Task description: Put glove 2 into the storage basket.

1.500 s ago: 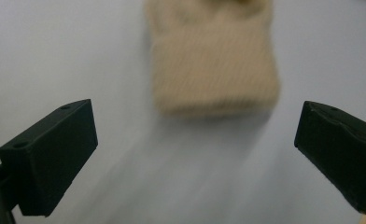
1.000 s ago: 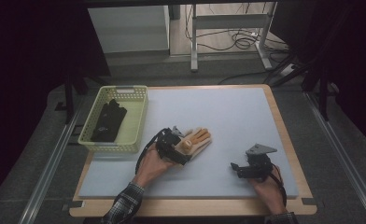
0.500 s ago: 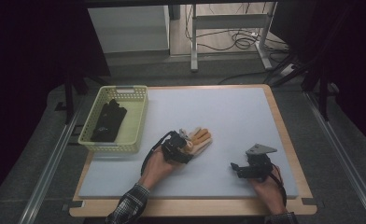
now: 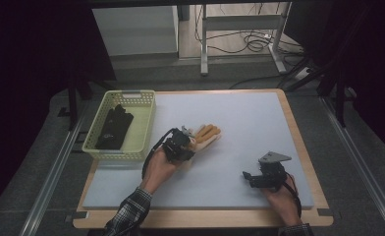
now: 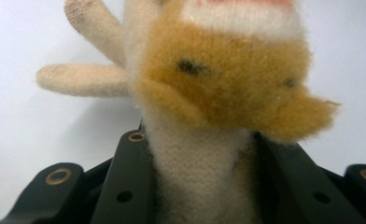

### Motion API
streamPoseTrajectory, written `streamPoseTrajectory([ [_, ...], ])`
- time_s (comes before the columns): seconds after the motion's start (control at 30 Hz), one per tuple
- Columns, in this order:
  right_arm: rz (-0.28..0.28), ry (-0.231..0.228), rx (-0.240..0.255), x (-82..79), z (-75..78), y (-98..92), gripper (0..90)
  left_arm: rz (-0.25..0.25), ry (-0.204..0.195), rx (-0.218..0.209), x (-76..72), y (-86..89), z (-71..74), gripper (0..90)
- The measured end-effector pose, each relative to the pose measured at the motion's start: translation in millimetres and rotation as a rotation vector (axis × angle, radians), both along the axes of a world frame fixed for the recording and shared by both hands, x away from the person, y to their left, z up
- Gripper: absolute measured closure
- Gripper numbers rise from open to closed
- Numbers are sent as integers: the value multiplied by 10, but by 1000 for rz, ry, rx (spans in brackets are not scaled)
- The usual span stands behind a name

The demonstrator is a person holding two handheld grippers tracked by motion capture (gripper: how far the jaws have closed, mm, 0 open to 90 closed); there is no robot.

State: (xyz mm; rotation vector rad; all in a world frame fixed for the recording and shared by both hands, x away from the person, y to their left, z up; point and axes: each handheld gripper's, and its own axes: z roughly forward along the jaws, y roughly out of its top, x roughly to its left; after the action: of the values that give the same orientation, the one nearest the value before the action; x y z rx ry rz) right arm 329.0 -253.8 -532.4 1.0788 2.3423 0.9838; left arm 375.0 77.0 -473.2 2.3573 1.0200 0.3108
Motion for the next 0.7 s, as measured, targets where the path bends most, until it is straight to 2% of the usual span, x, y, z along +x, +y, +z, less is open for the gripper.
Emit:
streamPoseTrajectory([
  [0.2, 2, -4, -2, 2, -2, -1, 171, 75, -33, 26, 70, 183, 289, 667],
  [0.37, 2, -5, 0, 3, -3, 0, 171, 164, -50, 40, 159, 448, 485, 657],
  [0.53, 2, -5, 1, 3, -3, -1, 171, 257, -58, 50, 263, 751, 600, 651],
  [0.7, 2, -4, 1, 3, -3, -1, 171, 355, -59, 58, 353, 1062, 657, 648],
])
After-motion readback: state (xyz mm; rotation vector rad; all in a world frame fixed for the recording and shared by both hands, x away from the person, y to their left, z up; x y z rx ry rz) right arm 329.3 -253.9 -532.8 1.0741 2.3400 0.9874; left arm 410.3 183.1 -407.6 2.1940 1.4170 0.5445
